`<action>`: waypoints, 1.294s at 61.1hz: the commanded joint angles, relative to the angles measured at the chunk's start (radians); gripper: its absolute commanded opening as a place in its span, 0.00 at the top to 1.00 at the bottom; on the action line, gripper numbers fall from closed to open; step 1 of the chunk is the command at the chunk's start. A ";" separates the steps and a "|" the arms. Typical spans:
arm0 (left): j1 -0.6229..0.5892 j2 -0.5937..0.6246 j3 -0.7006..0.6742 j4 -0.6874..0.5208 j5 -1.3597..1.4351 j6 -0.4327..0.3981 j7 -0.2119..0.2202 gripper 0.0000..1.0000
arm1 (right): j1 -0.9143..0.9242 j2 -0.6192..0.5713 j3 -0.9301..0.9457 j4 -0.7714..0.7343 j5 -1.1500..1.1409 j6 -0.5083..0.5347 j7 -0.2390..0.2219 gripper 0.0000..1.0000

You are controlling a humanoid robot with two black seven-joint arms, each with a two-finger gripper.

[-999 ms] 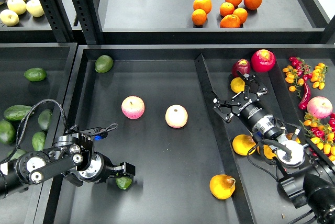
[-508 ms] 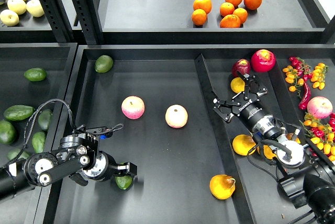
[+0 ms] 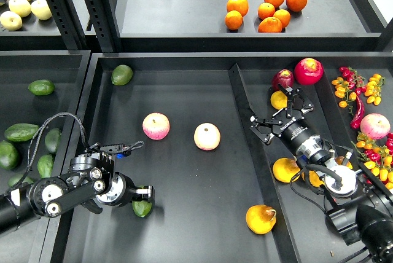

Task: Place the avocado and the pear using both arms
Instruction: 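Lift the avocado and carry it into the avocado bin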

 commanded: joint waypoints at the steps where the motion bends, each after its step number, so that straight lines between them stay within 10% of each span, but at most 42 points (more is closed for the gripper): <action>1: -0.040 0.044 -0.075 0.004 -0.021 0.000 0.000 0.59 | 0.000 0.000 0.000 0.001 0.000 0.000 0.000 0.00; 79: -0.020 0.355 -0.314 0.263 -0.301 0.000 0.000 0.56 | -0.016 0.000 0.000 0.017 -0.002 0.000 -0.005 0.00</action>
